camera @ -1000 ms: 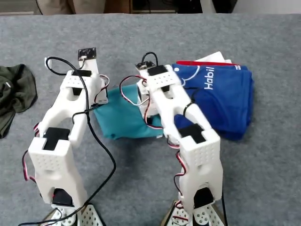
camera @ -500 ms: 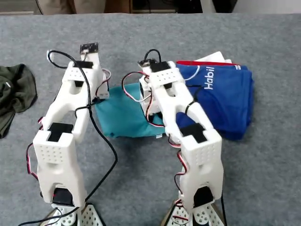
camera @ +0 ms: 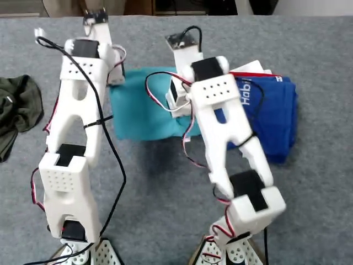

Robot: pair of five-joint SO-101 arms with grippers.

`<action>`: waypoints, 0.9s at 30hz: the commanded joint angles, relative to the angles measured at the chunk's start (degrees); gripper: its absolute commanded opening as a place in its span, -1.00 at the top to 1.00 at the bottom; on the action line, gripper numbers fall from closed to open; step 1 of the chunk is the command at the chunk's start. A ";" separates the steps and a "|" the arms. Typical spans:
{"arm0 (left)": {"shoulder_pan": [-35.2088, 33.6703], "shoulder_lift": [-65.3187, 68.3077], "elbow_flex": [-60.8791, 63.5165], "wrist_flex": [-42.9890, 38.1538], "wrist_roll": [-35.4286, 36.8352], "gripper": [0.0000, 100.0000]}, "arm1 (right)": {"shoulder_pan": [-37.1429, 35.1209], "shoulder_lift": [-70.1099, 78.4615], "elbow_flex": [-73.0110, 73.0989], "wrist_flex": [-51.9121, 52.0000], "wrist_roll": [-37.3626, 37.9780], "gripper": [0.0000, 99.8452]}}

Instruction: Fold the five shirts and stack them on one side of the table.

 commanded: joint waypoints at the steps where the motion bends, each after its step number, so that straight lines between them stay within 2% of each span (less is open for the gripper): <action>1: 1.67 -0.92 -13.89 4.40 0.18 0.97 | 3.12 -8.04 -2.86 0.26 -0.35 1.00; 5: 5.71 -0.40 -19.87 5.45 0.18 0.96 | 11.03 -13.85 -2.42 1.14 -0.09 1.00; 8: 9.67 0.57 -20.31 4.13 0.18 0.96 | 17.01 -17.54 -2.42 2.90 3.78 1.00; 18: 24.09 9.27 -20.31 -12.04 0.26 0.96 | 37.58 -20.70 -1.45 3.43 11.52 1.00; 25: 28.48 14.81 -20.31 -19.25 0.62 0.96 | 42.86 -21.05 5.76 -1.23 16.79 1.00; 27: 28.22 15.43 -20.31 -20.13 1.76 0.96 | 42.86 -20.79 7.16 -2.55 16.88 0.92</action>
